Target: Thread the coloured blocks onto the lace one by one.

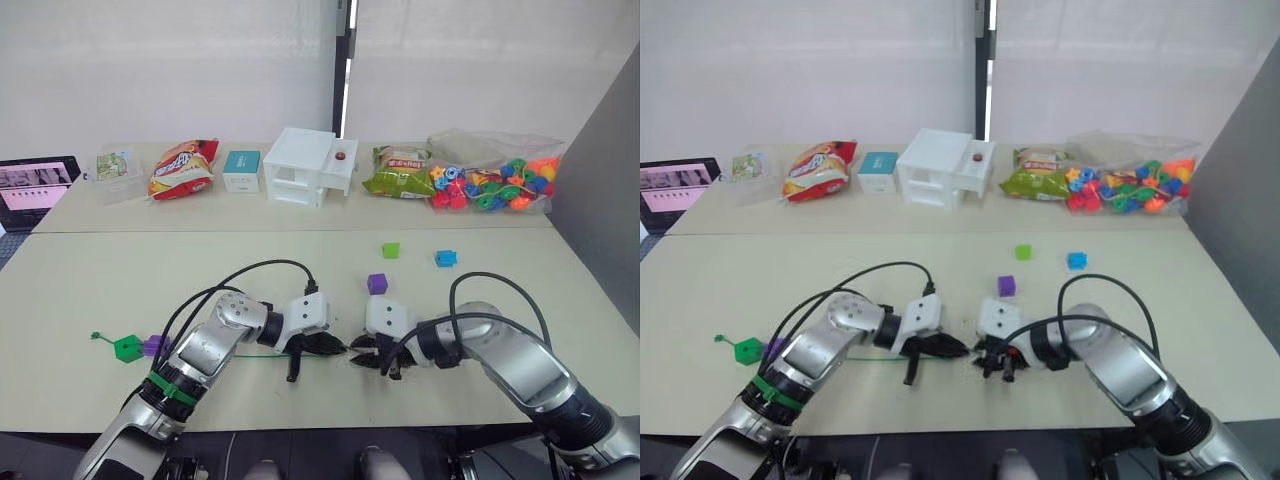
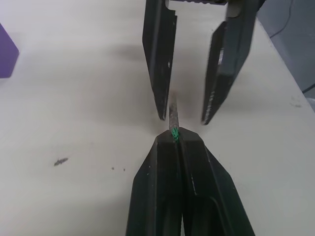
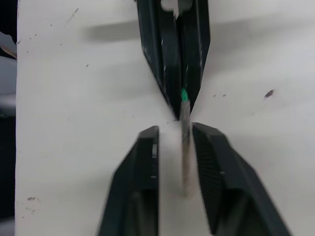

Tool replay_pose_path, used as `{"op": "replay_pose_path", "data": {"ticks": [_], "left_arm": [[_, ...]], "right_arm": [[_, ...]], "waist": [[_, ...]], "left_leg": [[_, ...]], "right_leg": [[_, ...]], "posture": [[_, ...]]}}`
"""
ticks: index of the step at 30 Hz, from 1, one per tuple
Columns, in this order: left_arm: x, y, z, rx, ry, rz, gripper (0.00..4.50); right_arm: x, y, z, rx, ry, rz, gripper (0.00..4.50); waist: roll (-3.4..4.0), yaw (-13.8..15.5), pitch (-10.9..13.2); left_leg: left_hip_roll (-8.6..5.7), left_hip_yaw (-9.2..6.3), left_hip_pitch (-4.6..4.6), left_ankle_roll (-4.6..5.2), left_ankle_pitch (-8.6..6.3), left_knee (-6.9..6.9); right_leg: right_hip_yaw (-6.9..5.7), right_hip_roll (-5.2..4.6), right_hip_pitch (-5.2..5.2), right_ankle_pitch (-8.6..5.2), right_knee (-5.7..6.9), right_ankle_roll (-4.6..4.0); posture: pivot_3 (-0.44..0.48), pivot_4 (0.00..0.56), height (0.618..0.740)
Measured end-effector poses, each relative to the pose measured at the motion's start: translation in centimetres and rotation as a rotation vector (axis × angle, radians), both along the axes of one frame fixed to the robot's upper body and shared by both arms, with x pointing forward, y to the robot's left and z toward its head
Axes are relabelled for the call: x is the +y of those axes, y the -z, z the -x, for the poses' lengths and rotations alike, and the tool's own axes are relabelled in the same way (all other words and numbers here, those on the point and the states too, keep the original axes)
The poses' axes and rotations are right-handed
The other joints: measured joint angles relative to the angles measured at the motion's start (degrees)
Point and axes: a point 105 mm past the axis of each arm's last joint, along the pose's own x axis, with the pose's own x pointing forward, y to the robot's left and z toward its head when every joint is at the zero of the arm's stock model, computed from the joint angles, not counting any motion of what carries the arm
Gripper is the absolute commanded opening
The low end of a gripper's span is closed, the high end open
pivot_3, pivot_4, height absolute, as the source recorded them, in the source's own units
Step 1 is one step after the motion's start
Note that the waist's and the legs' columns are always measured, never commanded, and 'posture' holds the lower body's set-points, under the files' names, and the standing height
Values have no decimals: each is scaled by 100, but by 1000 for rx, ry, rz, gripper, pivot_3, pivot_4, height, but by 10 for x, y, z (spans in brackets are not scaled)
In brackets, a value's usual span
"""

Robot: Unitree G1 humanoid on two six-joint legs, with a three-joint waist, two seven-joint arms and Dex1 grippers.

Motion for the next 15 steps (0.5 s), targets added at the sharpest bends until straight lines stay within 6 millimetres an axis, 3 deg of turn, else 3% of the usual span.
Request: {"op": "replay_pose_path", "data": {"ticks": [5,15], "left_arm": [[2,-2,-1,-3,1,1,0],[2,-3,1,1,14,3,0]], "right_arm": [[-2,2,-1,-16,12,4,4040],[-13,14,-5,-33,49,-40,4040]], "waist": [[0,2,0],[-1,4,0]], "left_leg": [[0,0,0,0,0,0],[0,0,1,0,0,0]], "right_leg": [[0,0,1,0,0,0],[0,0,3,0,-2,0]], "posture": [[0,150,740],[0,150,740]]}}
